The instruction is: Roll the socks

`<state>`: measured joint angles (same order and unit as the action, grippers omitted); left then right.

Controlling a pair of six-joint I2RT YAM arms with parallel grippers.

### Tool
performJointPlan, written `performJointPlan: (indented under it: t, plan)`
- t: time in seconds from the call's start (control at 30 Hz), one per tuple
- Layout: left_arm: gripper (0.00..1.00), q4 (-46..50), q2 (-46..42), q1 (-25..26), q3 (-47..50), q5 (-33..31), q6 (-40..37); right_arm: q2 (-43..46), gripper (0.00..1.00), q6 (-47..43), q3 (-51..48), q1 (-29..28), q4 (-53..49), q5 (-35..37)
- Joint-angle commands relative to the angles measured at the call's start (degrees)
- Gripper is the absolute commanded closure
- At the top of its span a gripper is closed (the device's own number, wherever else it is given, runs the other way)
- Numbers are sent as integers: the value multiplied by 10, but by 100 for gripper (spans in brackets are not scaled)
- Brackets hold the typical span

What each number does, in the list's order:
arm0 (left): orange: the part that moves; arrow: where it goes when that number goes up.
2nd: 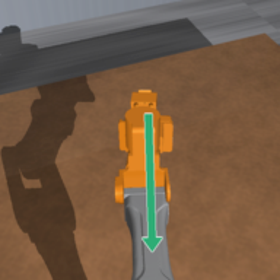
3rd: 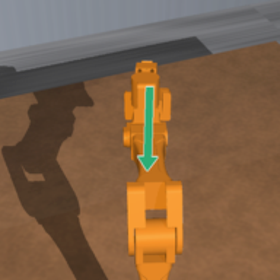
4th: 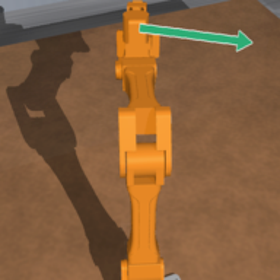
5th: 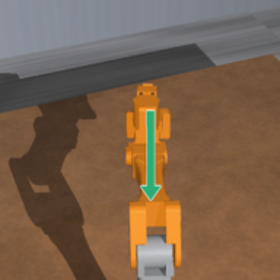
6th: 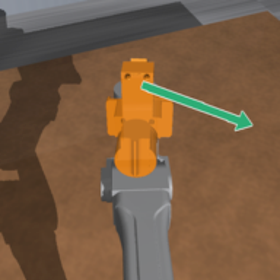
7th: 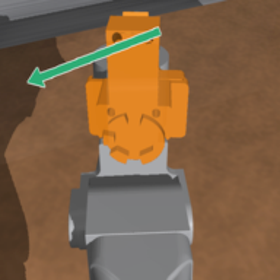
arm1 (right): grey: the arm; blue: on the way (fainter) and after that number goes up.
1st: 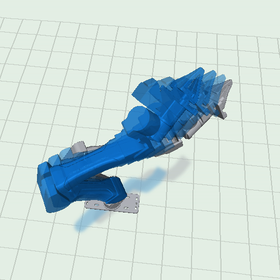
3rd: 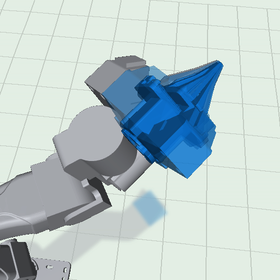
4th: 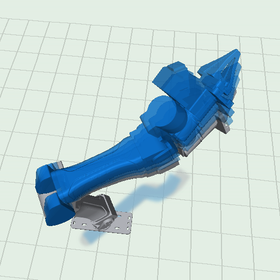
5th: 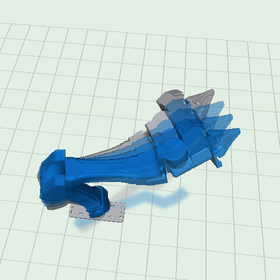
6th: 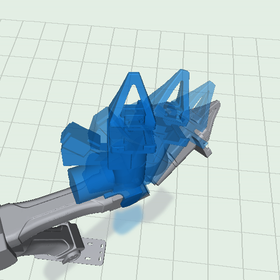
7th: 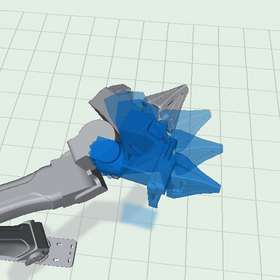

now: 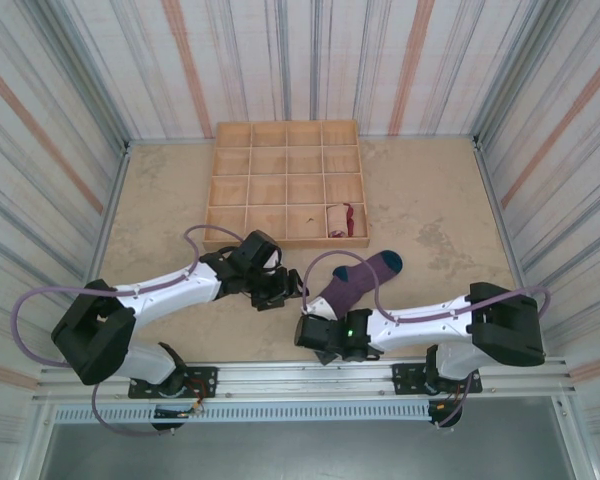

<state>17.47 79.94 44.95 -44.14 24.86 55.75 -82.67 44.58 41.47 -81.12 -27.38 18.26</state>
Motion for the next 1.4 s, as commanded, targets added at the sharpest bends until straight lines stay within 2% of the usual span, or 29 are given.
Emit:
performJointPlan:
  t: [0.0, 0.17, 0.37, 0.5, 0.8, 1.1, 1.37]
  plan:
    - [21, 22, -14, -4, -7, -10, -6, -7, 79, 8, 23, -4, -17, 36]
    - [21, 23, -13, -4, -7, -9, -7, 0, 85, -2, 23, -2, -1, 23]
    - [22, 20, -11, -4, -6, -8, -8, 4, 100, -3, 20, 9, 0, 9]
    - [23, 20, -7, -4, -6, -6, -15, 23, 100, -8, 19, 24, 0, -15]
    - [33, 7, 1, -3, 5, -4, -13, 71, 100, -16, -7, 97, 10, -108]
    - [38, -5, 30, 21, 2, -15, -11, 65, 100, -11, -41, 164, 56, -183]
    - [42, -16, 47, 46, 5, -45, -1, 42, 100, -13, -50, 197, 87, -228]
